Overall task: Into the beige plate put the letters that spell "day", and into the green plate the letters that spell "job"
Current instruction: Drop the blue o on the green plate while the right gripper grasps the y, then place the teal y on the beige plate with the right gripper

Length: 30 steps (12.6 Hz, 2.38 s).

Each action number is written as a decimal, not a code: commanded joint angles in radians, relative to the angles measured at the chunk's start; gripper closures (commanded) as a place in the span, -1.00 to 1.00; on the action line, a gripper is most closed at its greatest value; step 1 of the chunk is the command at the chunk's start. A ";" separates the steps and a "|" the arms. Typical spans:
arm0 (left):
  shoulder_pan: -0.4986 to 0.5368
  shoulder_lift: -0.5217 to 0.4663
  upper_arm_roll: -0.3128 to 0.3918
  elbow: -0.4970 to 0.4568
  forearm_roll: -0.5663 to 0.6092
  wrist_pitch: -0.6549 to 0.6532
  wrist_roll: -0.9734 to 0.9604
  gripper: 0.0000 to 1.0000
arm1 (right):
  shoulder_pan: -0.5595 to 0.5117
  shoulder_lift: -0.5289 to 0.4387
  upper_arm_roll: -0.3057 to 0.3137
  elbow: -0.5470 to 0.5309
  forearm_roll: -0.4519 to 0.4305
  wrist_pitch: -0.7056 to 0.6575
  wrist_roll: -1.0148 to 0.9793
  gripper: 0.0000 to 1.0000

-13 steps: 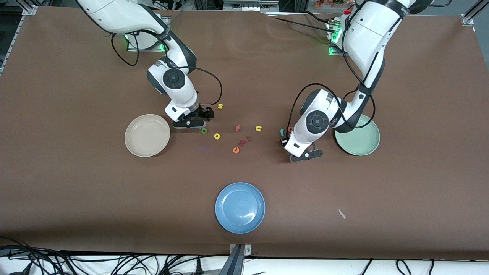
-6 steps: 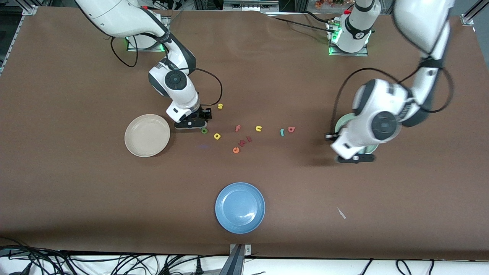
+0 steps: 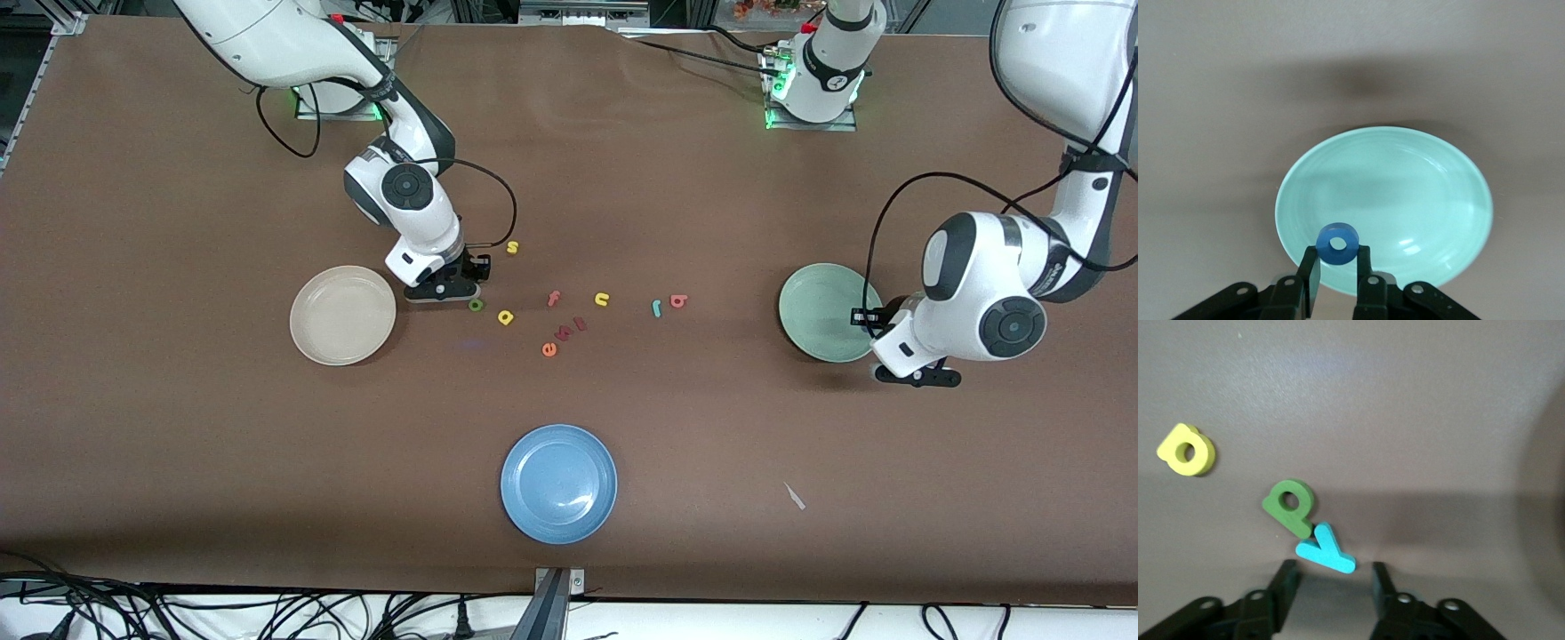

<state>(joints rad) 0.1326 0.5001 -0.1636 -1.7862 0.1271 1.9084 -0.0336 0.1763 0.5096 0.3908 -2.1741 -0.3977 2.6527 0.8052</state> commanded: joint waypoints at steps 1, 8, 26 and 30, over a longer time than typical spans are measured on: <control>0.016 0.017 -0.014 -0.012 0.031 0.021 0.014 -0.31 | 0.008 0.013 -0.007 0.013 -0.023 0.016 0.022 0.13; -0.011 -0.090 -0.172 0.004 -0.004 -0.034 -0.243 -1.00 | 0.008 0.012 -0.012 0.013 -0.026 0.016 0.019 0.84; -0.133 0.127 -0.367 -0.205 0.209 0.521 -0.815 -0.79 | -0.213 -0.276 -0.029 -0.030 0.051 -0.274 -0.449 0.70; -0.127 0.127 -0.367 -0.225 0.209 0.520 -0.802 -0.77 | -0.210 -0.269 -0.018 -0.026 0.105 -0.266 -0.414 0.13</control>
<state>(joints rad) -0.0015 0.6268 -0.5261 -1.9988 0.3032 2.4288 -0.8206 -0.0325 0.2492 0.3604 -2.1899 -0.3152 2.3788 0.3754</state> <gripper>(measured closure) 0.106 0.665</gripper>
